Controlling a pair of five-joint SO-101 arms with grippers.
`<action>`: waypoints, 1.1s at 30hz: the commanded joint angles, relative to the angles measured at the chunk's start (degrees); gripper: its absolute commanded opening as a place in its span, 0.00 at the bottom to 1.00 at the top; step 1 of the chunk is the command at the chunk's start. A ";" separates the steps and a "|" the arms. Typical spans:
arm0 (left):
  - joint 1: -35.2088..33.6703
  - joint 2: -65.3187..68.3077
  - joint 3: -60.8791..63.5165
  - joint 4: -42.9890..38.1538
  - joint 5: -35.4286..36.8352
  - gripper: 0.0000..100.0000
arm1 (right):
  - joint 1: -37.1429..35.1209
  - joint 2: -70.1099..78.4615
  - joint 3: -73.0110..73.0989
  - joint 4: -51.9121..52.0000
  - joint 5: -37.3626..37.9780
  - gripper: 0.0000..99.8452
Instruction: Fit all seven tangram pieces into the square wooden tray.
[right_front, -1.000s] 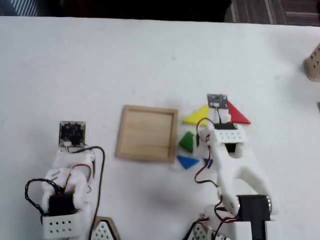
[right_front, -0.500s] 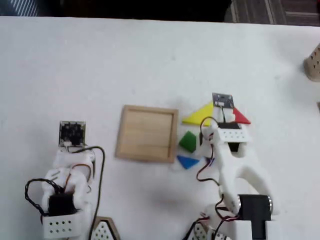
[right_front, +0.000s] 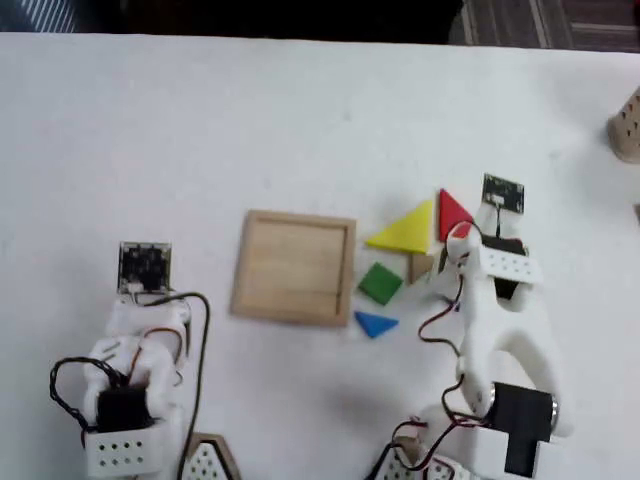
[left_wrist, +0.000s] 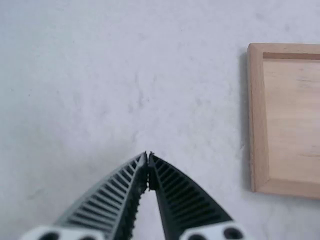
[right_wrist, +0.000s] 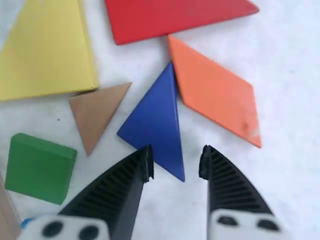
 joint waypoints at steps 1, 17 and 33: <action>-1.10 -0.48 -0.18 -1.23 -1.67 0.03 | 3.12 -0.57 -3.60 0.04 -0.53 0.15; -1.10 -0.48 -0.18 -1.23 -1.67 0.03 | 5.41 -0.57 -5.19 2.86 -0.35 0.15; -1.10 -0.48 -0.18 -1.32 -1.76 0.03 | -6.99 1.19 -5.36 -2.95 -2.02 0.22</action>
